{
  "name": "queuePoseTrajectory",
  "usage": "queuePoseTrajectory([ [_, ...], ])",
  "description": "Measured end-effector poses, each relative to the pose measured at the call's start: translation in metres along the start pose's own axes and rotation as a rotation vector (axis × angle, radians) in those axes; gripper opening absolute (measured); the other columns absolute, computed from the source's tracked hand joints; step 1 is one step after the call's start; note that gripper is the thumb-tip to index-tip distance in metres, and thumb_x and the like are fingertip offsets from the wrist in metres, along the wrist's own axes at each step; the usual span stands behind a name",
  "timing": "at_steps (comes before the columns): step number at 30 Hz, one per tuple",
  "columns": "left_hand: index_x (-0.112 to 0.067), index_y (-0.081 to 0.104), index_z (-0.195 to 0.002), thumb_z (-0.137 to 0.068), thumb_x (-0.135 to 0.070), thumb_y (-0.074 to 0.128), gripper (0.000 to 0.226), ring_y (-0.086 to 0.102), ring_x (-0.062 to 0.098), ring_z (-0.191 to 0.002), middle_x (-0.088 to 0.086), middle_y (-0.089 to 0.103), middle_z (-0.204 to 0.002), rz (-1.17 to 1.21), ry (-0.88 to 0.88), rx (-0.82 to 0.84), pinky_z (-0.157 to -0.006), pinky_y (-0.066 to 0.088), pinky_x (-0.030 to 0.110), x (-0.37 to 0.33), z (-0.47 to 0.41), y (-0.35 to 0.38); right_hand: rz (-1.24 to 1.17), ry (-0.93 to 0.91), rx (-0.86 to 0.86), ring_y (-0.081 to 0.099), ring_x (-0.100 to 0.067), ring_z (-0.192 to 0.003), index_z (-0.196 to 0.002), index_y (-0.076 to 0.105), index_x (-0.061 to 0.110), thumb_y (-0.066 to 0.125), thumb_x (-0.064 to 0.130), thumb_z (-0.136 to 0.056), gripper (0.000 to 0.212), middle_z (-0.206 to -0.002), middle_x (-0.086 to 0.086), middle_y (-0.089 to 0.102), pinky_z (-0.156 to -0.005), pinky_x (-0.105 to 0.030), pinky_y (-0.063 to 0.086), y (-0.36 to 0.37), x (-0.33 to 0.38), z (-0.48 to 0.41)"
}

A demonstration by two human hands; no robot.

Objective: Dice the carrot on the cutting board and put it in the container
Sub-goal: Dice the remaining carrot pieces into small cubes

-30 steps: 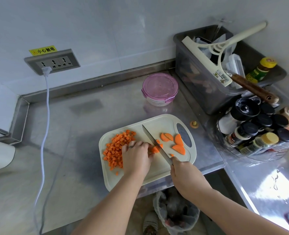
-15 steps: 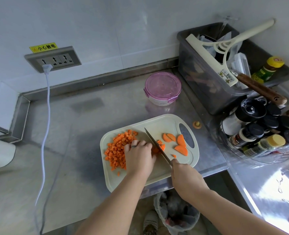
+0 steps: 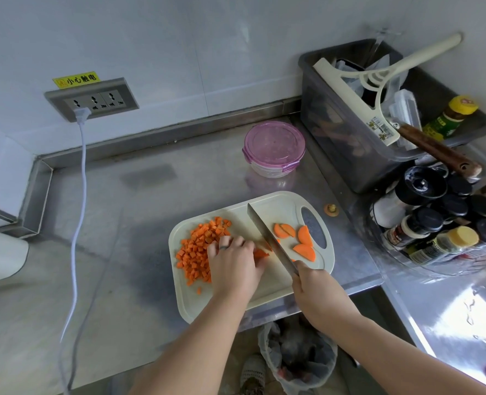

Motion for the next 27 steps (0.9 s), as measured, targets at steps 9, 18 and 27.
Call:
queuePoseTrajectory([
  [9,-0.03,0.068,-0.106,-0.086,-0.039,0.052,0.027,0.046,0.02,-0.108,-0.008,0.063,-0.108,0.087,-0.047,-0.049,-0.085,0.026,0.037,-0.002,-0.002,-0.005,0.035,-0.069,-0.013,0.052,-0.013,-0.06,-0.119,0.049,0.015,0.029,0.027,-0.104,0.028,-0.073,0.002,0.053,-0.054,-0.026,0.04,-0.002,0.007,0.006],
  [18,-0.026,0.065,-0.106,-0.084,-0.041,0.053,0.029,0.043,0.022,-0.109,-0.006,0.055,-0.115,0.061,-0.079,-0.023,-0.087,0.028,0.037,0.004,0.002,-0.006,0.07,-0.048,0.037,0.064,-0.016,-0.071,-0.125,0.048,0.019,0.034,0.027,-0.104,0.026,-0.082,0.0,0.061,-0.066,-0.034,0.057,0.008,0.01,0.009],
  [27,-0.027,0.065,-0.103,-0.084,-0.044,0.053,0.028,0.041,0.021,-0.11,-0.007,0.052,-0.117,0.037,-0.071,-0.007,-0.088,0.028,0.037,0.003,0.001,-0.005,0.147,-0.018,0.081,0.065,-0.015,-0.076,-0.136,0.039,0.02,0.041,0.016,-0.101,0.036,-0.088,0.001,0.062,-0.068,-0.034,0.059,0.013,0.009,0.007],
])
Point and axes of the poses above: each hand's wrist, its own z-axis away from the middle knuckle, its own y-axis out of the palm, x = y × z, the point moved 10 cm from there along -z, towards the middle knuckle
